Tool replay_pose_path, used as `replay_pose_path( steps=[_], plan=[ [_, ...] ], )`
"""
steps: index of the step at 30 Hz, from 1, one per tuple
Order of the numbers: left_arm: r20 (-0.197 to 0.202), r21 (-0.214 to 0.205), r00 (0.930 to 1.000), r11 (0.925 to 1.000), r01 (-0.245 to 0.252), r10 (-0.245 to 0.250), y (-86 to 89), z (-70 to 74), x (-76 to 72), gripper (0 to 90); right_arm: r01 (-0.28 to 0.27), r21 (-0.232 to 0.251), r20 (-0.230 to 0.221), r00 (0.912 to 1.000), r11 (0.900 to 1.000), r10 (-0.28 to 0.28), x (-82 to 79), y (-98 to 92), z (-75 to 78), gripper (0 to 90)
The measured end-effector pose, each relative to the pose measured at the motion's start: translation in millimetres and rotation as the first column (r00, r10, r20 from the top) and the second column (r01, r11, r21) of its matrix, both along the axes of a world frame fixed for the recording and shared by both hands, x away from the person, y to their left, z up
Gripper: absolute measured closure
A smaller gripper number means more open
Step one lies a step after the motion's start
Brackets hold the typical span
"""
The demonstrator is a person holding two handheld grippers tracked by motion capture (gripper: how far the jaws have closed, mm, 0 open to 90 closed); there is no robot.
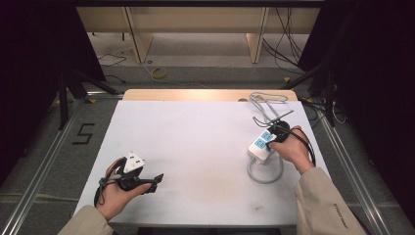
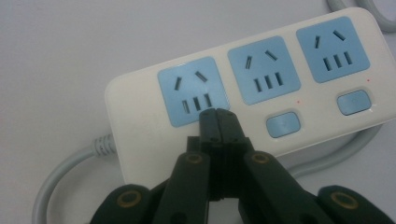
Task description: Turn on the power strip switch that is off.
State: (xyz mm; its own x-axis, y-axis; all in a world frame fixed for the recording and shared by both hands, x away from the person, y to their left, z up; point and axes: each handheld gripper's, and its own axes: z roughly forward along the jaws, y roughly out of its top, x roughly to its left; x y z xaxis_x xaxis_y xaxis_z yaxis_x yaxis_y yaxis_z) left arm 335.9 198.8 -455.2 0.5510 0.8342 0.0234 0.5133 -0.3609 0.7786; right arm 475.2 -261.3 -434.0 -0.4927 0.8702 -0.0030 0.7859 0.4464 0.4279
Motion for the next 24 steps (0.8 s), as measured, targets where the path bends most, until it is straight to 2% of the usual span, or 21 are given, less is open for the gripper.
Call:
replay_pose_path(
  steps=[15, 24],
  plan=[
    [-0.001, 0.0, 1.0, 1.0, 0.0, 0.0, -0.4, -0.1, -0.1, 16.2, 0.002, -0.009, 0.029, 0.9996, 1.0, -0.002, -3.7, 1.1, 0.6, 90.0],
    [0.0, 0.0, 1.0, 1.0, 0.001, -0.001, -0.2, 0.1, 0.0, 16.3, 0.003, 0.014, 0.065, 0.9979, 0.9999, -0.004, -7.1, 2.5, 4.0, 90.0]
  ],
)
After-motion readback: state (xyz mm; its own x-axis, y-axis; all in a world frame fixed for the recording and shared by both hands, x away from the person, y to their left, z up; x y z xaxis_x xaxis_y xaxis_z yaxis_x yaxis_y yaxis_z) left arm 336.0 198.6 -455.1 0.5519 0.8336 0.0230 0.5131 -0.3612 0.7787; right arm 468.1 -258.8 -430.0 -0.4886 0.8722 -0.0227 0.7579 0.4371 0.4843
